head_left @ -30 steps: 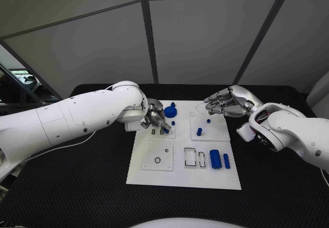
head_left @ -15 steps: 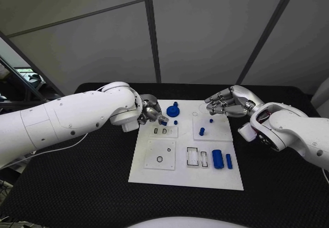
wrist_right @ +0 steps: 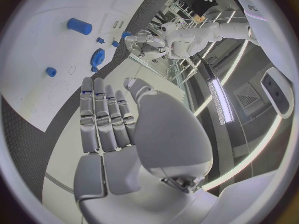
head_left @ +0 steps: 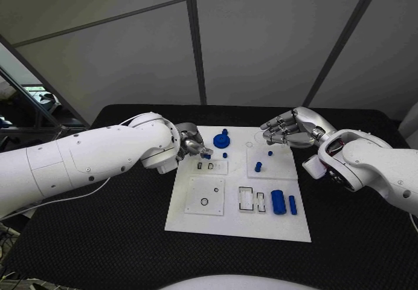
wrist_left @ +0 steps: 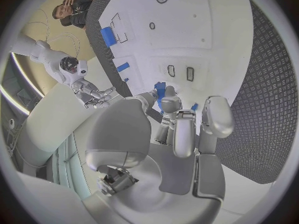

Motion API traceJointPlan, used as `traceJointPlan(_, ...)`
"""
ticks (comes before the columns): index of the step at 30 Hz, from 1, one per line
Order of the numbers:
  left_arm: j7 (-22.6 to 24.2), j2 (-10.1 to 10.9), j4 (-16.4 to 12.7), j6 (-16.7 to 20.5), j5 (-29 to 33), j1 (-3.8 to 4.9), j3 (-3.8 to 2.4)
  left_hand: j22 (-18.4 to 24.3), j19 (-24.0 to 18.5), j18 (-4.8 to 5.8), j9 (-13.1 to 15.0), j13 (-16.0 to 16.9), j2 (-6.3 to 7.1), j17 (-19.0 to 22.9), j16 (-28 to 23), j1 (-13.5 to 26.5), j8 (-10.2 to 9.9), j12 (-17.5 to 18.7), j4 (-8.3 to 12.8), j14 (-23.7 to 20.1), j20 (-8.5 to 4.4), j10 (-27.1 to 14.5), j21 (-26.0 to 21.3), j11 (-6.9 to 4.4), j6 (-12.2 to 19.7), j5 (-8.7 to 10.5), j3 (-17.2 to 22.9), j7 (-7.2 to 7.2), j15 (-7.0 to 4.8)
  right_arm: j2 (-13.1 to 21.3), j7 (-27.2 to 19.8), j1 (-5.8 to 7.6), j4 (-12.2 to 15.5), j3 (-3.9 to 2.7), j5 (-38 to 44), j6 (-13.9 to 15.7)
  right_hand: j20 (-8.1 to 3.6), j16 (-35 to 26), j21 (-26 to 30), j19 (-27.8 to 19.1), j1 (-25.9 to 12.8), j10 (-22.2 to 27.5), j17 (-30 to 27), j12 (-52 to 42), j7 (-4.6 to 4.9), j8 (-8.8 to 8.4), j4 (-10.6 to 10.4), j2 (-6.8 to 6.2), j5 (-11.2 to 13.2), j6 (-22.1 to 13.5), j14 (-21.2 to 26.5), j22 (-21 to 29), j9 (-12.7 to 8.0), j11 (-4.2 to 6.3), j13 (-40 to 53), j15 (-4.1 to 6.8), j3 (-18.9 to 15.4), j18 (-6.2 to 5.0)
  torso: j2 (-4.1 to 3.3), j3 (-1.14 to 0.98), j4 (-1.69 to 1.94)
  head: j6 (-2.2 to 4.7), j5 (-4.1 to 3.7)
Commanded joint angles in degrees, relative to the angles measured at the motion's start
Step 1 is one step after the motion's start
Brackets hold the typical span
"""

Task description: Assemble the parts on the task board

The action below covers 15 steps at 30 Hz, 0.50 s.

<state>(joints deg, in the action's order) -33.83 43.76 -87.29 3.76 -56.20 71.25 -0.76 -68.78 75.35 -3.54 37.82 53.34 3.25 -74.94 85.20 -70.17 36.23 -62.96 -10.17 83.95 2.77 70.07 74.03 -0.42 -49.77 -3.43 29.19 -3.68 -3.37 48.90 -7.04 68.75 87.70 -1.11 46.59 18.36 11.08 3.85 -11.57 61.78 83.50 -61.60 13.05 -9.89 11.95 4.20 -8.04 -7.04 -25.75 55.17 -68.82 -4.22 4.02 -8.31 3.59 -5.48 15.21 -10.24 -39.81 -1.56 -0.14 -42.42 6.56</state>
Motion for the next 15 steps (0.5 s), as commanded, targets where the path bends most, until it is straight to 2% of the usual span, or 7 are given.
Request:
traceJointPlan(1,0.6,-0.4,0.1,2.4,-1.9,-0.14,0.09,-0.2,0.6,-1.65,0.0,0.1,0.15,-8.5,0.4,0.6,0.3,-0.2,6.1,3.7,0.0,0.9,0.3,-0.29,0.0,-0.29,6.7,0.4,-0.41,0.0,-1.1,0.1,0.2,-0.06,1.4,0.9,-0.23,0.2,0.0,1.1,-0.7,-1.1,-0.2,-0.5,-0.59,0.47,0.0,0.21,-0.1,0.8,-1.1,-0.1,0.2,0.42,0.1,0.63,0.5,-0.32,-0.07,-0.08,-0.05,-0.38,0.22)
traceJointPlan(5,0.6,-1.0,0.4,2.2,-3.0,-0.43,0.37,-0.3,0.7,-1.63,0.1,0.1,0.38,-8.6,0.4,0.8,0.4,-0.2,6.3,3.8,-0.04,1.0,0.4,-0.34,-0.1,-0.43,7.1,0.45,-0.46,0.0,-1.2,0.1,0.3,-0.06,2.4,0.9,-0.85,0.4,-0.4,2.6,-1.3,-2.1,-0.6,-0.6,-1.01,0.75,0.0,0.27,-0.1,1.9,-2.8,-0.2,0.3,0.89,0.0,1.21,1.2,-0.33,-0.06,-0.06,0.0,-0.75,0.32)
traceJointPlan(11,0.1,-1.6,0.8,1.3,-4.1,-0.56,1.34,-0.6,0.9,-1.58,0.3,0.3,0.87,-8.7,0.5,1.1,0.5,-0.4,6.7,3.8,-0.13,1.3,0.5,-0.43,-0.1,-0.65,8.2,0.53,-0.54,0.2,-0.5,0.11,0.4,-0.07,4.2,1.1,-1.6,0.6,-0.9,4.7,-2.1,-3.1,-1.2,0.1,-1.17,0.61,0.0,0.06,0.0,2.6,-5.4,-0.4,0.2,1.23,0.0,1.82,1.9,-0.35,-0.04,-0.08,0.01,-1.19,0.16)
traceJointPlan(15,-0.4,-1.8,1.0,0.0,-4.3,-0.57,1.71,-0.7,1.0,-1.56,0.5,0.3,1.28,-8.7,0.5,1.3,0.6,-0.4,7.1,3.8,-0.19,1.4,0.5,-0.47,-0.1,-0.69,9.1,0.56,-0.59,0.3,0.2,0.18,0.5,-0.07,5.3,1.3,-2.24,0.9,-1.4,6.5,-3.0,-4.5,-1.5,0.3,-1.41,0.64,-0.1,-0.18,0.0,3.4,-7.7,-0.5,0.3,1.65,0.0,2.45,2.0,-0.36,-0.1,-0.1,-0.04,-1.23,0.23)
